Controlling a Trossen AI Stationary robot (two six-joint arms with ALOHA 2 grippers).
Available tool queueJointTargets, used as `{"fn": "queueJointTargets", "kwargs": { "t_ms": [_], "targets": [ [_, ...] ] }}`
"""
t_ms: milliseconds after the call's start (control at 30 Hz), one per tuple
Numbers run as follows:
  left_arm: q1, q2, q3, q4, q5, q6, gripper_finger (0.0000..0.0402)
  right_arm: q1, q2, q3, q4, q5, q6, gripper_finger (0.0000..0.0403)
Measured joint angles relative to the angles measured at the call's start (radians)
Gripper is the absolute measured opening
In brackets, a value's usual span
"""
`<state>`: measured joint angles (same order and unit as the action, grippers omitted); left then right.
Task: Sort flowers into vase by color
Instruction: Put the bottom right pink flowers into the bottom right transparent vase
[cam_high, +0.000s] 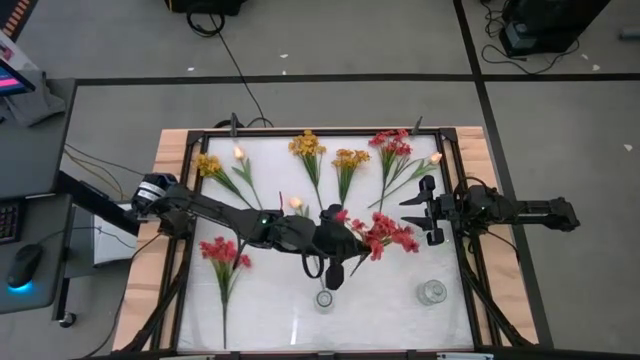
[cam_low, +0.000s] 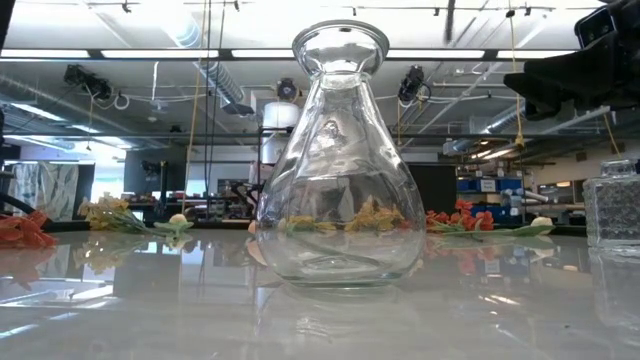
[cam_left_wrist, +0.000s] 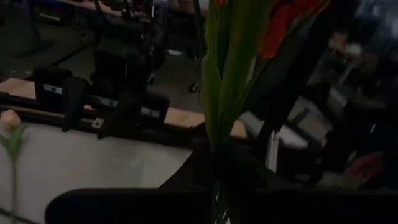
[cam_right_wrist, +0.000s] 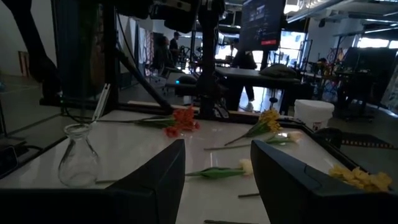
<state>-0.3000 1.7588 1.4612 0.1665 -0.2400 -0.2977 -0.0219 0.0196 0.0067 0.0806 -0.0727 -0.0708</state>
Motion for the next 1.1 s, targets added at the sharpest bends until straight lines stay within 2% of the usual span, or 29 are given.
{"fn": "queueJointTargets", "kwargs": {
  "t_ms": [133, 200, 367, 500, 600, 700, 767, 933, 1100],
  "targets": [
    [-0.001, 0.0, 0.0, 0.036, -0.001, -0.073, 0.0022, 0.0, 0.0, 0.0, 0.015, 0.002, 0.001, 0.0192],
    [-0.001, 0.0, 0.0, 0.051, -0.001, -0.083, 0.0022, 0.0, 0.0, 0.0, 0.062, -0.01, 0.077, 0.0192],
    [0.001, 0.0, 0.0, 0.054, -0.033, -0.086, 0.0022, 0.0, 0.0, 0.0, 0.319, -0.031, 0.548, 0.0192],
    [0.028, 0.0, 0.0, 0.094, -0.043, -0.124, 0.0022, 0.0, -0.001, 0.0, 0.492, 0.024, 0.898, 0.0192],
    [0.058, 0.001, 0.0, 0.157, -0.05, -0.189, 0.0022, 0.0, 0.0, 0.0, 0.572, 0.028, 1.07, 0.0192],
    [0.083, 0.001, 0.0, 0.195, -0.051, -0.195, 0.0022, 0.0, 0.0, 0.007, 0.61, 0.089, 1.051, 0.0192],
    [0.094, 0.001, 0.0, 0.22, -0.05, -0.192, 0.0022, 0.0, 0.011, 0.045, 0.554, 0.12, 1.017, 0.0192],
    [0.113, 0.001, 0.0, 0.222, -0.025, -0.21, 0.0022, 0.009, 0.122, 0.253, 0.127, 0.051, 0.905, 0.0192],
    [0.128, 0.001, 0.0, 0.227, -0.012, -0.243, 0.0022, 0.009, 0.309, 0.477, -0.076, -0.014, 0.776, 0.0192]
  ]
}}
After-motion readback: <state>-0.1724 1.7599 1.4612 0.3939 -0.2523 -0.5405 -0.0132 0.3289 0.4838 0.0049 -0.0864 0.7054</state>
